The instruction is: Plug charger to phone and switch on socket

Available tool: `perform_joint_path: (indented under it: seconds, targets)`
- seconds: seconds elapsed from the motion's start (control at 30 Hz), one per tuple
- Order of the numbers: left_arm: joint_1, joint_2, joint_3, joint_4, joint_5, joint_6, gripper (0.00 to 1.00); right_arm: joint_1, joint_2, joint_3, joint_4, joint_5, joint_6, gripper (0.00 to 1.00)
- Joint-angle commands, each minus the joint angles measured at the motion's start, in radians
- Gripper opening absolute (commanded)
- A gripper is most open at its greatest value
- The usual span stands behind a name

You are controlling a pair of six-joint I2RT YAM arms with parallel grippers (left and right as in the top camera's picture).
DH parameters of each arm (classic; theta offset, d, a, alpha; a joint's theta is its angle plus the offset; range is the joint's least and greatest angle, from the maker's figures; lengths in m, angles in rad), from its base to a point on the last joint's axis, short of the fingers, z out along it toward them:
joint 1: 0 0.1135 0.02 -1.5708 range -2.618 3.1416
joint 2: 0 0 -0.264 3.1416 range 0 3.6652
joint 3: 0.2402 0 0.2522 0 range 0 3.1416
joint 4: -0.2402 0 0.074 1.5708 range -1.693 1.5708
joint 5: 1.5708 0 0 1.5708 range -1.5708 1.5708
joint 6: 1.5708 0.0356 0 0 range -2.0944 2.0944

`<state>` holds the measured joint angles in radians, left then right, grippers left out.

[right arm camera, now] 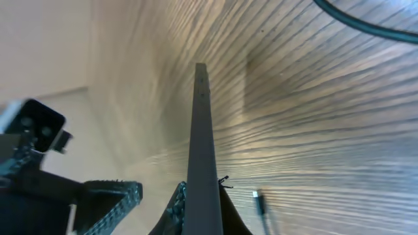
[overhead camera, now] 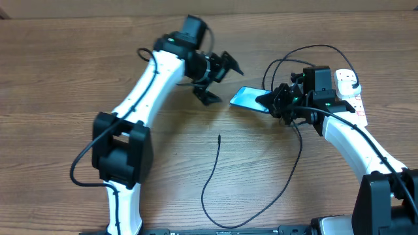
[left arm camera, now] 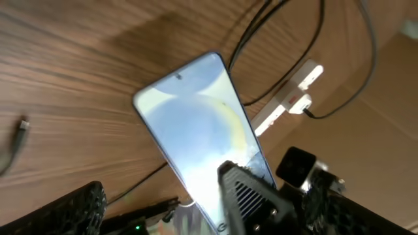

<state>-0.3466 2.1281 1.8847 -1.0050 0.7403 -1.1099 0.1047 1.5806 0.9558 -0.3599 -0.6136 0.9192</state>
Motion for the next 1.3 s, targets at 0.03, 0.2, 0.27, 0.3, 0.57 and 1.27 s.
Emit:
perform_joint_path:
  seconds: [0.03, 0.2, 0.27, 0.3, 0.57, 1.27]
  targets:
    - [0.108, -0.084, 0.020, -0.036, 0.073, 0.157, 1.00, -0.005, -0.008, 0.016, 0.066, -0.032, 0.178, 0.04]
    - [0.193, -0.105, 0.020, -0.033, 0.129, 0.222, 1.00, -0.005, -0.008, 0.016, 0.147, -0.035, 0.223, 0.04]
    - [0.229, -0.105, 0.008, -0.022, 0.165, 0.228, 1.00, -0.005, -0.008, 0.016, 0.175, -0.035, 0.238, 0.04]
    - [0.249, -0.105, -0.003, -0.006, 0.197, 0.227, 1.00, -0.005, -0.008, 0.016, 0.191, -0.035, 0.242, 0.04]
    - [0.341, -0.105, -0.145, 0.179, 0.399, 0.243, 1.00, -0.004, -0.008, 0.016, 0.267, -0.040, 0.291, 0.04]
    - [0.225, -0.105, -0.375, 0.700, 0.291, -0.202, 1.00, 0.140, -0.008, 0.016, 0.468, 0.170, 0.770, 0.04]
